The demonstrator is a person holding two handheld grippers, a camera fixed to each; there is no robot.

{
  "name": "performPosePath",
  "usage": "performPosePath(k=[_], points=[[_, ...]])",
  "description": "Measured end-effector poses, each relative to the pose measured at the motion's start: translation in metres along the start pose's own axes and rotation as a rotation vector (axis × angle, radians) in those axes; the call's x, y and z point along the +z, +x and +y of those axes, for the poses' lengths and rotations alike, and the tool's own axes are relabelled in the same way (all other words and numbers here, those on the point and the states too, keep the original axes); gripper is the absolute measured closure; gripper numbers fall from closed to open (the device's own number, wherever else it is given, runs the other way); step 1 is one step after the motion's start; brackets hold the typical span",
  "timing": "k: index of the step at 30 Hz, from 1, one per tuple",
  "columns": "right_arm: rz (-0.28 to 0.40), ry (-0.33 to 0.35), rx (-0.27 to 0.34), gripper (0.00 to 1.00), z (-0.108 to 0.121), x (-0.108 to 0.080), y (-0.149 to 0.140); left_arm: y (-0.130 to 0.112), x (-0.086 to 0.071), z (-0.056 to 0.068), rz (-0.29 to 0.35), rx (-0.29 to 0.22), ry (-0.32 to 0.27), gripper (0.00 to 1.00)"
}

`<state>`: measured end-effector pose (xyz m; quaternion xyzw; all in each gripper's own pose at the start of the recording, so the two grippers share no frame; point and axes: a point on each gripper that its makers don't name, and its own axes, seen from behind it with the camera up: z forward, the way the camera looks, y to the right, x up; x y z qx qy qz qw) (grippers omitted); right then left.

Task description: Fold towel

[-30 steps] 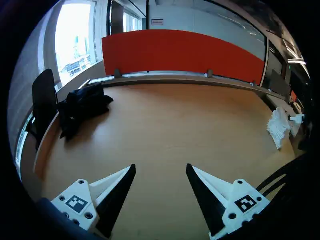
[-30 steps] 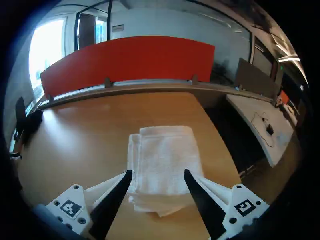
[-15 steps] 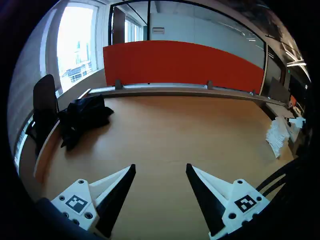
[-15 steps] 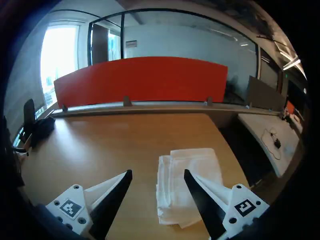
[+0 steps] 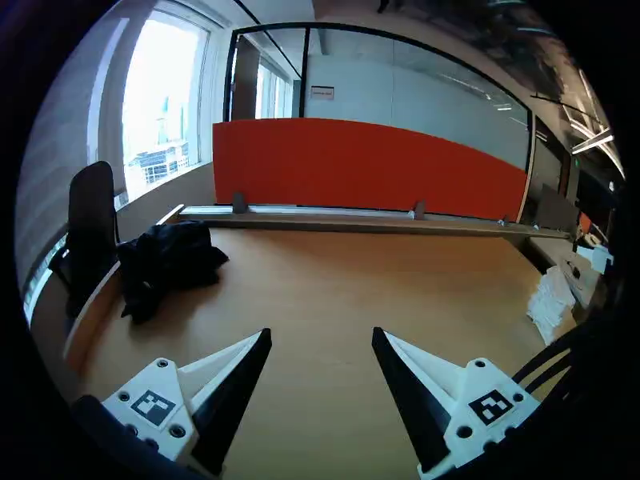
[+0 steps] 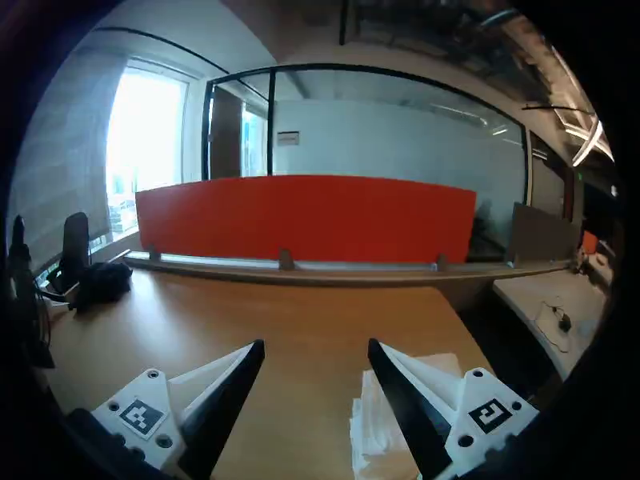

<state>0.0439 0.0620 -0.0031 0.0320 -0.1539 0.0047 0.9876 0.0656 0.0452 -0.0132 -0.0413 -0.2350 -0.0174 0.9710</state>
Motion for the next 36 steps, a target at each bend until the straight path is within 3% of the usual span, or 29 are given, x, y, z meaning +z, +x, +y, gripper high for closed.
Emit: performPosePath(k=[12, 20, 26, 36], points=[[0.137, -0.002, -0.007, 0.0, -0.028, -0.001, 0.041, 0.038, -0.004, -0.002, 0.115, -0.011, 0.015, 0.07], [0.18, -0.013, -0.04, 0.0, -0.05, -0.001, 0.055, 0.061, -0.008, -0.004, 0.177, 0.002, 0.029, 0.07], [0.198, -0.017, -0.026, 0.0, -0.062, 0.001, 0.063, 0.073, -0.011, -0.004, 0.213, 0.019, 0.036, 0.07], [0.207, -0.034, -0.018, 0.0, -0.067, 0.004, 0.075, 0.082, -0.012, -0.008, 0.254, 0.036, 0.052, 0.07]])
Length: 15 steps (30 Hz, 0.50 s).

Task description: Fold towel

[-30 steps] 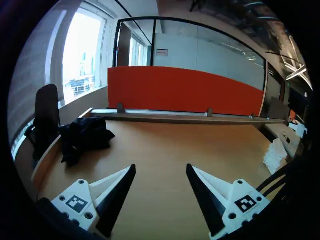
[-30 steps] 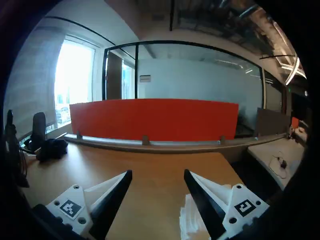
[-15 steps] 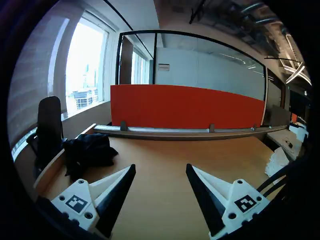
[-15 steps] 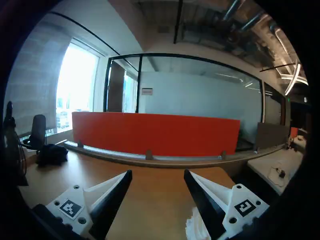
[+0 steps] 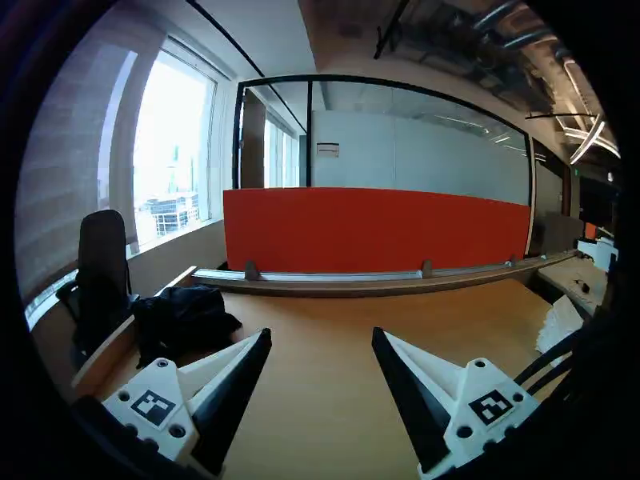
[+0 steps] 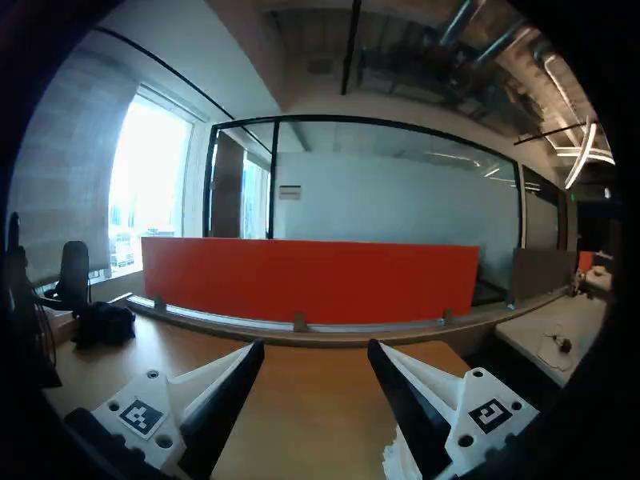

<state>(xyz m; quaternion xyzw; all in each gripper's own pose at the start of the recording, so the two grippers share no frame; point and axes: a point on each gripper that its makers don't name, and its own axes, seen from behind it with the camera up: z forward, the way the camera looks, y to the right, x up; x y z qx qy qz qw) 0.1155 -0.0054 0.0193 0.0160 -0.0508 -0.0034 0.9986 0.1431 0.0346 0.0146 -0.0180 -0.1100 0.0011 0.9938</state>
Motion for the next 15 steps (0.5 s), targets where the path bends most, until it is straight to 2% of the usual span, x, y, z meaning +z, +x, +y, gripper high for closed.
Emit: performPosePath(k=[9, 15], points=[[-0.027, -0.01, -0.004, 0.0, -0.009, 0.005, 0.002, -0.003, 0.001, -0.001, 0.037, -0.017, -0.002, 0.07], [-0.017, -0.019, -0.003, 0.0, -0.016, 0.006, 0.011, -0.007, -0.001, -0.001, 0.066, 0.018, -0.008, 0.07]])
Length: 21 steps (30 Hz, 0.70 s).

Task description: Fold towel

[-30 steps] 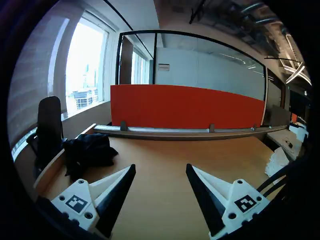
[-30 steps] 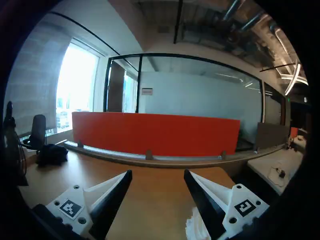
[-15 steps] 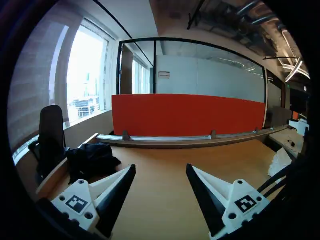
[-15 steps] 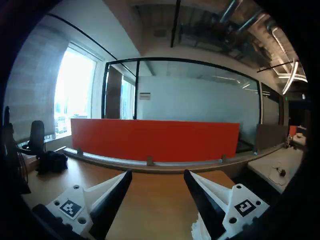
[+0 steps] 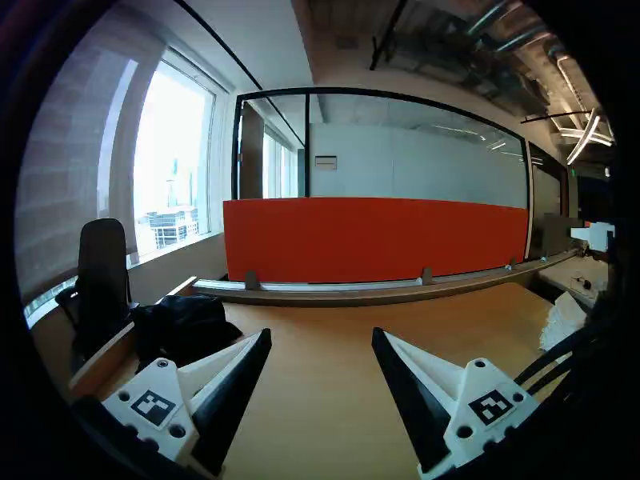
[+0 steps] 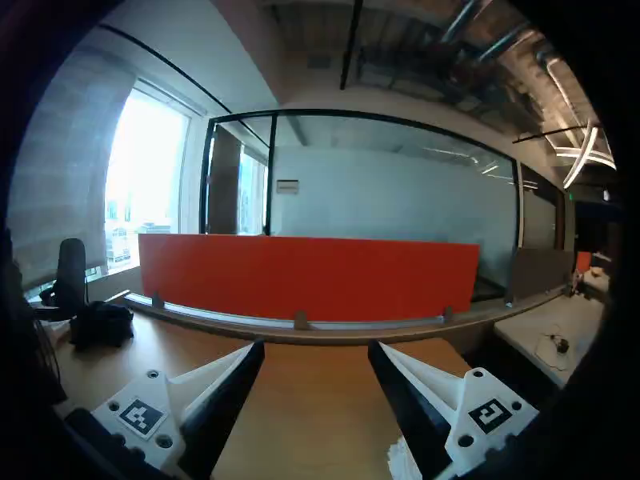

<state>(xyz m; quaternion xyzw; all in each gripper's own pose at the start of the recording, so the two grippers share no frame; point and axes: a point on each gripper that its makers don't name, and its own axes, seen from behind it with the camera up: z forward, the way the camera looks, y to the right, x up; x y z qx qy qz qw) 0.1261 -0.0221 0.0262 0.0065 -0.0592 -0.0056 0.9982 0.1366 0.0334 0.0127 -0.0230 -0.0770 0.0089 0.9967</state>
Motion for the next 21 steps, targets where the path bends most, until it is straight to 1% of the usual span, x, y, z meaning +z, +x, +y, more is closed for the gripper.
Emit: performPosePath(k=[3, 8, 14, 17, 21], points=[[0.008, -0.004, 0.0, 0.0, -0.004, -0.002, 0.004, -0.004, 0.0, 0.001, 0.015, 0.015, -0.008, 0.07], [0.011, -0.01, 0.005, 0.0, -0.01, -0.007, 0.001, -0.018, -0.001, 0.002, 0.037, 0.018, -0.014, 0.07], [0.013, -0.012, 0.01, 0.0, -0.016, -0.009, -0.012, -0.046, -0.002, -0.003, 0.062, 0.007, -0.006, 0.07], [0.024, -0.011, 0.012, 0.0, -0.019, -0.01, -0.016, -0.059, -0.001, -0.004, 0.08, 0.001, -0.005, 0.07], [0.031, -0.014, 0.01, 0.0, -0.023, -0.011, -0.027, -0.077, 0.0, -0.007, 0.096, 0.009, -0.005, 0.07]])
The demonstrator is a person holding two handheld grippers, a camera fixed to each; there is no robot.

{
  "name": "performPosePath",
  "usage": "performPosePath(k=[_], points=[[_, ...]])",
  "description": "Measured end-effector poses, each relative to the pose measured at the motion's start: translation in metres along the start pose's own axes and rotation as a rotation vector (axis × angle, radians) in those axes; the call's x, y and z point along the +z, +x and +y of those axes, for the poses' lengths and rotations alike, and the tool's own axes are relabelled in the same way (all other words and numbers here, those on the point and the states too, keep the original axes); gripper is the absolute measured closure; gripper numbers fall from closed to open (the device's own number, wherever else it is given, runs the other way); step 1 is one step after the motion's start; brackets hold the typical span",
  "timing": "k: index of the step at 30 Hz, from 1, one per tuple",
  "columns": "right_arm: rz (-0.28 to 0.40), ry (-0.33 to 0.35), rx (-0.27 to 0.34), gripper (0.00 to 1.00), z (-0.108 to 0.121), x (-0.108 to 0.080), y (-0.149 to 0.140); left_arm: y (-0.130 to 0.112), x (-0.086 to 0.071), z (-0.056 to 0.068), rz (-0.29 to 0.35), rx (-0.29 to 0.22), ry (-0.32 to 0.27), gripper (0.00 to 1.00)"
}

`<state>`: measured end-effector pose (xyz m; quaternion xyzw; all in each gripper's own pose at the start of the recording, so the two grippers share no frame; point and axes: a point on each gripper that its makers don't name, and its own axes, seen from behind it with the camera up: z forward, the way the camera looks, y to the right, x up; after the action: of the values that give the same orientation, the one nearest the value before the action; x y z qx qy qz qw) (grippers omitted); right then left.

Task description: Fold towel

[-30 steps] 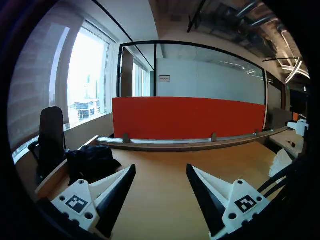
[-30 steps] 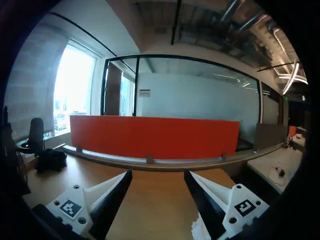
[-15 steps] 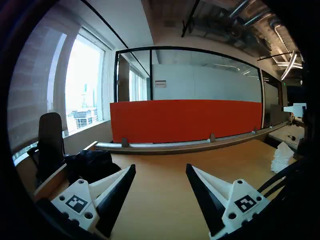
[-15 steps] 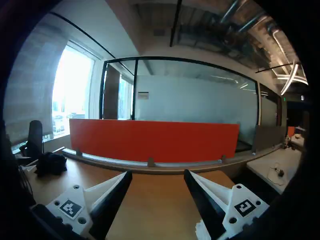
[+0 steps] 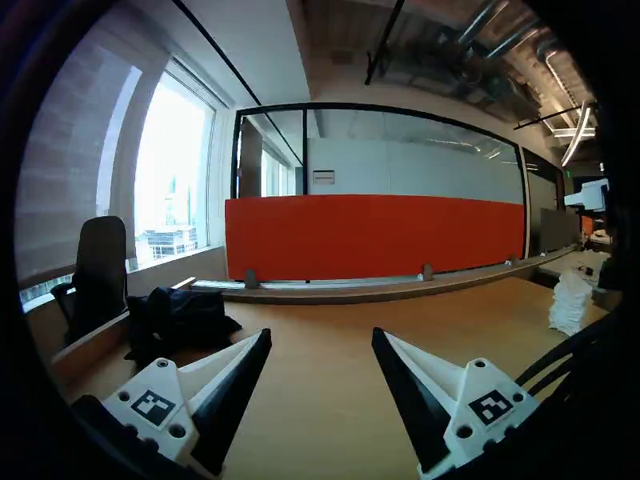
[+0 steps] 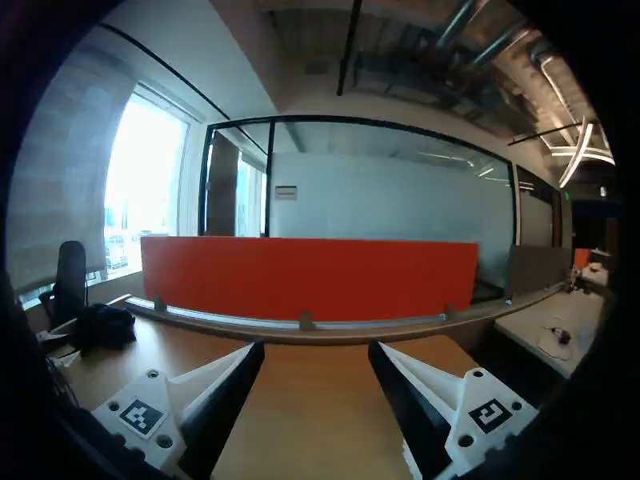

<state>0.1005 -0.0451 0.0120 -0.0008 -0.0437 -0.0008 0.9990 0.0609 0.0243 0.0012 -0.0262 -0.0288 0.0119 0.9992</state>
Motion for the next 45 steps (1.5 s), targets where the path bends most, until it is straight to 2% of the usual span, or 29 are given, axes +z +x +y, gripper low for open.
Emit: performPosePath(k=[8, 23, 32, 36, 45], points=[[-0.017, -0.008, 0.009, 0.0, -0.005, -0.003, -0.025, -0.027, -0.001, -0.005, 0.033, 0.007, -0.001, 0.07], [-0.019, -0.01, -0.011, 0.0, -0.012, -0.011, -0.043, -0.058, 0.001, -0.012, 0.066, -0.035, 0.004, 0.07], [-0.024, -0.009, -0.022, 0.0, -0.013, -0.011, -0.05, -0.065, 0.004, -0.014, 0.072, -0.043, 0.012, 0.07], [-0.023, -0.013, -0.015, 0.0, -0.01, -0.012, -0.048, -0.067, 0.004, -0.012, 0.067, -0.022, 0.015, 0.07], [-0.023, -0.012, -0.015, 0.0, -0.006, -0.011, -0.05, -0.069, 0.005, -0.016, 0.061, -0.018, 0.026, 0.07]])
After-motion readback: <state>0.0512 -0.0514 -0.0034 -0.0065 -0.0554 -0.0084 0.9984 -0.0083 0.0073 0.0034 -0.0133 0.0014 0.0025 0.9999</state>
